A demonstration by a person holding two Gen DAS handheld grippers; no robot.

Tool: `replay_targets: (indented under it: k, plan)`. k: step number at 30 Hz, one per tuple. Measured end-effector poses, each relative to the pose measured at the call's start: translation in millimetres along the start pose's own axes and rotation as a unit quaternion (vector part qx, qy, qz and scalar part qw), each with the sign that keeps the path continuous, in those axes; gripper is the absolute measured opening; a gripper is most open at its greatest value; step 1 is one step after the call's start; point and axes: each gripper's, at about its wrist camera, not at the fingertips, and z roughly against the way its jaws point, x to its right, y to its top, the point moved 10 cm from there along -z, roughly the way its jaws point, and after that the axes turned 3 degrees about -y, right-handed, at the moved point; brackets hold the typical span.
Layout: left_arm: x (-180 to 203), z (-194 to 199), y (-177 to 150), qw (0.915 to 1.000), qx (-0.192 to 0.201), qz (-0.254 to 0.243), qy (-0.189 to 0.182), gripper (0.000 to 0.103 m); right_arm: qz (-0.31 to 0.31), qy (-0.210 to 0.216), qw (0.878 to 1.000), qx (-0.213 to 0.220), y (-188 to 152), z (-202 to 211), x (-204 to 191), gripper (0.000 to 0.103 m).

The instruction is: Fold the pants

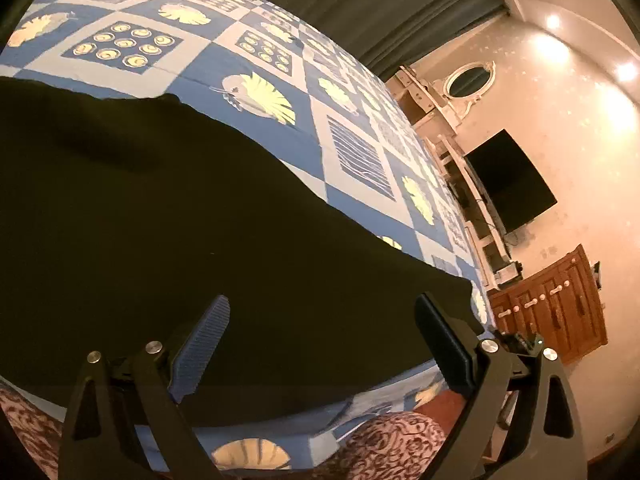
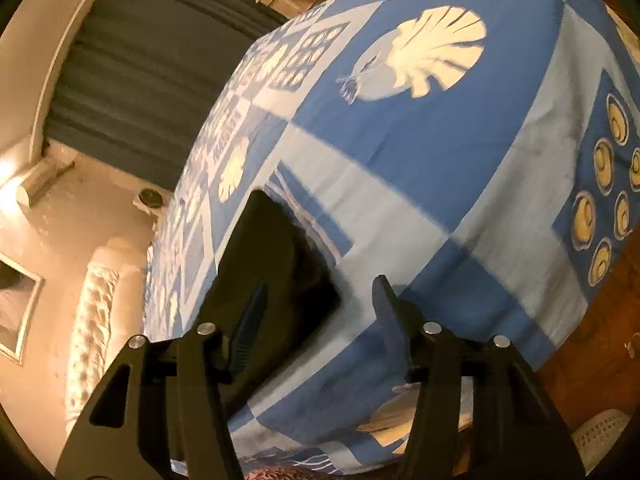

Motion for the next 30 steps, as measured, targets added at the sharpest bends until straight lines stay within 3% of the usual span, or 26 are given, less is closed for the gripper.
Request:
replay_targets:
  k: [4,6,10,12,14,16,17,18,19,22,25,27,30]
  plan:
    - [-17,7,0,0.9996,0.001,0.028,0.007,0.092,-0.028,0.057,0.997,-0.050,-8,-25,0,0.060]
    - [-23,10,1,0.9993,0.002,0.036,0.012,0.092,-0.039,0.079,0.995,-0.041,-8,-32,-4,0.072]
    - [-30,21,6,0.9992,0.011,0.030,0.022,0.092,-0.044,0.106,0.993,-0.041,-7,-43,-17,0.074]
    - [-34,32,15,0.9991,0.027,0.015,0.030,0.092,-0.042,0.117,0.991,-0.053,-10,-46,-23,0.058]
    - [-42,42,24,0.9982,0.042,0.009,0.041,0.092,-0.046,0.146,0.985,-0.084,-22,-56,-34,0.052]
    - [-56,51,33,0.9969,0.052,0.018,0.056,0.092,-0.029,0.133,0.986,-0.095,-29,-67,-40,0.051]
    - [-65,54,35,0.9962,0.055,0.025,0.063,0.092,-0.029,0.131,0.987,-0.093,-29,-70,-41,0.045]
    - [-74,58,38,0.9952,0.059,0.033,0.071,0.092,-0.032,0.122,0.988,-0.084,-25,-73,-42,0.018]
    - [-83,63,41,0.9939,0.065,0.043,0.077,0.092,-0.024,0.105,0.991,-0.074,-19,-76,-41,0.009]
    - [-103,76,50,0.9903,0.079,0.054,0.101,0.092,0.019,0.076,0.996,-0.046,-10,-65,-50,0.008]
    - [-119,89,58,0.9876,0.089,0.051,0.118,0.092,-0.004,0.047,0.998,-0.047,-10,-66,-26,0.008]
    - [-132,98,62,0.9861,0.091,0.051,0.130,0.092,-0.050,0.073,0.995,-0.050,-13,-71,-10,0.007]
    - [-156,110,67,0.9820,0.095,0.061,0.151,0.092,-0.035,0.064,0.997,-0.039,-13,-64,-18,0.008]
